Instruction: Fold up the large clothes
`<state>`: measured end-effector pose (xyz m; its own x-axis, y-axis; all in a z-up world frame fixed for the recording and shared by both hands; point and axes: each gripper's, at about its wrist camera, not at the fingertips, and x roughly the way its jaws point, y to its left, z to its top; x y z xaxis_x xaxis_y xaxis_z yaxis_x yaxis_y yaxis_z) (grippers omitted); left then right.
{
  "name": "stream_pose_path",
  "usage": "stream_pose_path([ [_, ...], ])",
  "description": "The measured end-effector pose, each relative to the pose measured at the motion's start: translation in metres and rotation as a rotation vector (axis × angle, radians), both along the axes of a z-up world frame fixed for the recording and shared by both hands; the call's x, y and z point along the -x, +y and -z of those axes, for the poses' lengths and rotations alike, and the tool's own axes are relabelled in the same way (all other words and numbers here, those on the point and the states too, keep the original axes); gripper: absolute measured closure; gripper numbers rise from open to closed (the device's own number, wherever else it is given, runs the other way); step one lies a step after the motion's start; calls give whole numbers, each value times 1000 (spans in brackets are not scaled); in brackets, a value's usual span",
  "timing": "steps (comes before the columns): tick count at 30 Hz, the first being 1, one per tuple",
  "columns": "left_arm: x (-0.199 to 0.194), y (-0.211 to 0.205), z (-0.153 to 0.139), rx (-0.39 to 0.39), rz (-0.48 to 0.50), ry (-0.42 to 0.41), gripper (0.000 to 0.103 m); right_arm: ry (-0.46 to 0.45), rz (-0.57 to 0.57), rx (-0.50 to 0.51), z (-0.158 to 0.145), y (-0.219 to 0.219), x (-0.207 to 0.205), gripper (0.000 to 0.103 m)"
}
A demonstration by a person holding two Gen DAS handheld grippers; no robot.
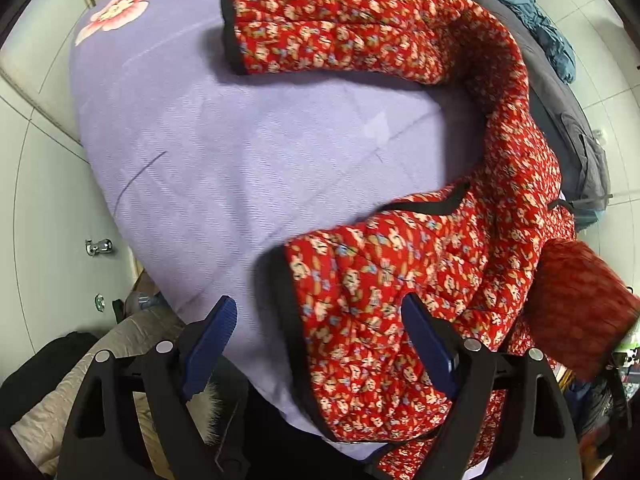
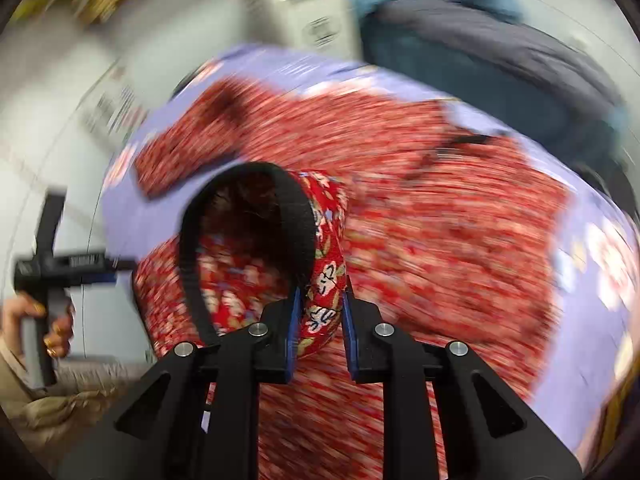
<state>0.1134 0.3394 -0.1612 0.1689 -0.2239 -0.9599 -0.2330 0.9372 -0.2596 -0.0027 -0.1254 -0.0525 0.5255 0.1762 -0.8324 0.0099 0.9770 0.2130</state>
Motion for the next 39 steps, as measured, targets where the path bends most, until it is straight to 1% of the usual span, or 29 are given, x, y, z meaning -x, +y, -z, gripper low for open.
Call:
stream_pose_path([
  [2,-2,-6,-1,2,12,-2,21,-43,169,16,-22,-66,23,84],
  [5,-7,-19,-5,8,37,-13,21,-78,383,46,-51,-153,55,84],
  [7,-11,-28,-9,10,62,-24,21,-99,479,81,-67,-195,71,86],
  [8,-13,-34,-11,7,79,-33,21,-115,533,143,-78,-220,81,88],
  [9,-15,-38,-12,5,92,-37,21,-122,567,210,-88,-236,86,99],
  [11,-17,-46,-15,-2,110,-45,21,-137,631,312,-103,-262,94,100],
  [12,-18,-49,-15,-5,117,-48,21,-136,658,321,-106,-274,99,100],
  [13,-19,-52,-15,-10,126,-50,21,-114,690,311,-106,-289,103,100],
  [14,-19,-55,-14,-16,133,-49,21,-82,733,274,-104,-303,107,100],
  [15,-18,-56,-14,-21,137,-47,21,-83,761,240,-103,-307,112,100],
  [16,-18,-57,-13,-24,138,-46,21,-93,785,180,-100,-311,118,100],
  [17,-16,-56,-13,-25,138,-47,21,-95,787,136,-96,-311,120,99],
  [18,-14,-55,-13,-25,135,-47,20,-88,772,86,-90,-307,120,96],
  [20,-11,-52,-11,-25,124,-43,16,-61,733,43,-77,-295,115,66],
  [21,-9,-49,-8,-24,116,-36,16,-45,706,16,-68,-282,111,30],
  [22,-8,-46,-7,-25,111,-29,16,-46,671,-17,-60,-267,110,21],
  [23,-7,-43,-5,-27,107,-20,16,-50,640,-37,-55,-254,111,22],
  [26,-6,-36,-6,-47,124,-30,16,-14,477,-84,-31,-196,98,22],
  [28,-9,-33,-9,-72,158,-42,16,29,390,-142,-8,-166,94,21],
  [29,-12,-31,-9,-91,189,-48,16,66,342,-181,6,-150,92,21],
  [31,-18,-30,-8,-109,244,-53,16,121,297,-244,32,-130,98,21],
  [32,-21,-30,-7,-116,282,-52,16,162,281,-282,48,-120,101,21],
  [35,-28,-31,-1,-140,369,-43,16,251,258,-352,80,-103,113,21],
  [36,-30,-31,1,-144,403,-44,16,269,251,-370,90,-97,120,21],
  [39,-37,-32,7,-140,468,-52,16,315,226,-374,113,-83,136,21],
])
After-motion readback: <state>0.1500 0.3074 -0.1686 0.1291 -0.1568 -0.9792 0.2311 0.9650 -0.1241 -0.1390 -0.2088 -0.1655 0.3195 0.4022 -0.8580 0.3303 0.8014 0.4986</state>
